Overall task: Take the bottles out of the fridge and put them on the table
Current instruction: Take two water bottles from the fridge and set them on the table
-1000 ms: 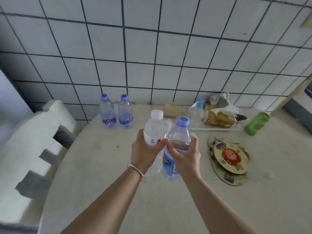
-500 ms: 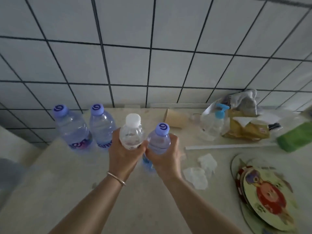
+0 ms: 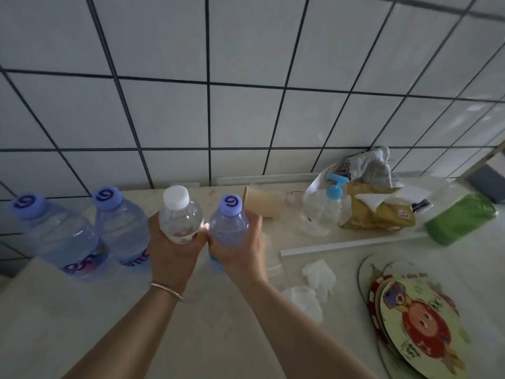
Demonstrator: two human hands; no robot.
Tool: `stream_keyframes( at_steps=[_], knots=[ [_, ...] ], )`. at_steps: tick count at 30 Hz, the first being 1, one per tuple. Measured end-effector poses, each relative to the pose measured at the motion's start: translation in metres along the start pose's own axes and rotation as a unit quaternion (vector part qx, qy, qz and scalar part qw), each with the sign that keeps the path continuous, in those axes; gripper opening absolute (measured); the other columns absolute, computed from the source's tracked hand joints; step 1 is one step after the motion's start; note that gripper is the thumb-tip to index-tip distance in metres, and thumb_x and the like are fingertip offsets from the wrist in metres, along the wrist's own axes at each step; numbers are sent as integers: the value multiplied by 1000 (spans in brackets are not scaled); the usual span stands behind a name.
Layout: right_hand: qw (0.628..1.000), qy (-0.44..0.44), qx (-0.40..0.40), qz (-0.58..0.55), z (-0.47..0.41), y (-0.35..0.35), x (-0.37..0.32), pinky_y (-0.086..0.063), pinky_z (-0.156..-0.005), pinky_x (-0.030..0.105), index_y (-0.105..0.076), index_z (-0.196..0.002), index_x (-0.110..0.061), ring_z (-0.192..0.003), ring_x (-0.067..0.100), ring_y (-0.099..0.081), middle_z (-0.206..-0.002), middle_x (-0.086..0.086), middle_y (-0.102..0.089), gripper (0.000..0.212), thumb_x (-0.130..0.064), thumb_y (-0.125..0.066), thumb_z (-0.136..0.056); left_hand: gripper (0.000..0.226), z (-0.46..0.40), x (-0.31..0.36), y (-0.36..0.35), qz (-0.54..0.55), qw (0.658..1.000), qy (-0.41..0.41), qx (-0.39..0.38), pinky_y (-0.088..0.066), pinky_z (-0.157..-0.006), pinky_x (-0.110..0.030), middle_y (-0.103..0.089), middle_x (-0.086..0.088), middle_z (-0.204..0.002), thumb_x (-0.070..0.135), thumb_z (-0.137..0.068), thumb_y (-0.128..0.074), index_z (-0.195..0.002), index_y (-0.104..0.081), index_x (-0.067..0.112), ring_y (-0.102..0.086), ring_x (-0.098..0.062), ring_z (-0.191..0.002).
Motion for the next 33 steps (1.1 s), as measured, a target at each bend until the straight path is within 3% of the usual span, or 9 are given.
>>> stream_keyframes(
  at_steps=[2,4,7,9,13,16,20,25,33],
  knots=[
    [1000,9,13,-9,1,2,1,-45,-74,22,-44,-115,-18,-89,11,-57,-96,-10,-55,70,-31,-85,-60,50,0,2,-2,9,1000,-2,-3,-37,-71,0,-54,7,-89,48,-49,-66,-90,-41,36,-54,2,-77],
    [1000,9,10,-15,2,2,3,-47,-76,23,-43,-116,-18,-92,12,-59,-98,-9,-56,70,-31,-85,-61,46,-2,2,-4,6,1000,0,-10,-38,-73,0,-54,13,-85,48,-50,-67,-87,-41,43,-56,7,-75],
    [1000,-1,-17,-18,3,4,0,-45,-74,17,-41,-120,-21,-92,7,-57,-100,-11,-55,72,-34,-84,-63,48,-6,-2,-4,2,999,10,-34,-48,-79,-24,-59,0,-89,46,-53,-71,-93,-49,29,-58,-13,-82],
    [999,-5,-35,-15,5,4,1,-47,-76,18,-39,-120,-27,-95,6,-58,-106,-11,-57,75,-42,-83,-61,52,-4,-4,-3,-4,998,22,-58,-50,-81,-32,-60,-1,-94,46,-55,-70,-98,-50,24,-60,-14,-86],
    [998,-27,-55,4,24,8,4,-49,-87,29,-35,-131,-33,-111,9,-54,-122,-11,-53,88,-48,-82,-59,52,17,3,4,-18,995,51,-88,-41,-80,-15,-57,13,-97,31,-63,-78,-107,-50,28,-55,12,-89],
    [997,-20,-67,31,53,27,-2,-34,-92,19,-24,-142,-27,-116,2,-38,-124,-16,-35,90,-34,-78,-70,49,37,11,17,-60,993,55,-82,-36,-81,-21,-56,6,-101,28,-63,-74,-104,-50,20,-53,-6,-94],
    [992,-1,-67,103,97,57,-9,-28,-98,17,-16,-146,-23,-133,14,-32,-144,-4,-30,88,-35,-71,-78,54,69,25,36,-101,988,82,-76,-37,-89,-30,-57,-9,-115,17,-69,-78,-115,-52,8,-54,-27,-108],
    [992,-2,-61,111,159,106,-18,-32,-106,27,-20,-145,-22,-136,16,-33,-148,-2,-31,79,-42,-64,-82,64,125,72,59,-111,987,75,-90,-42,-88,-34,-58,-11,-121,24,-70,-76,-126,-49,9,-57,-22,-97],
    [996,21,-26,85,306,210,-28,-33,-103,25,-27,-142,-20,-131,13,-39,-143,-1,-39,69,-41,-60,-85,48,273,168,116,-77,992,62,-82,-40,-80,-29,-60,-10,-115,11,-79,-71,-122,-51,9,-59,-21,-89]
  ],
)
Point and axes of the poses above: each hand's wrist, its own z-axis away from the middle knuckle, its own y-axis out of the back of the hand, x = y × z, the point moved 8 cm from there along -z, towards the middle knuckle
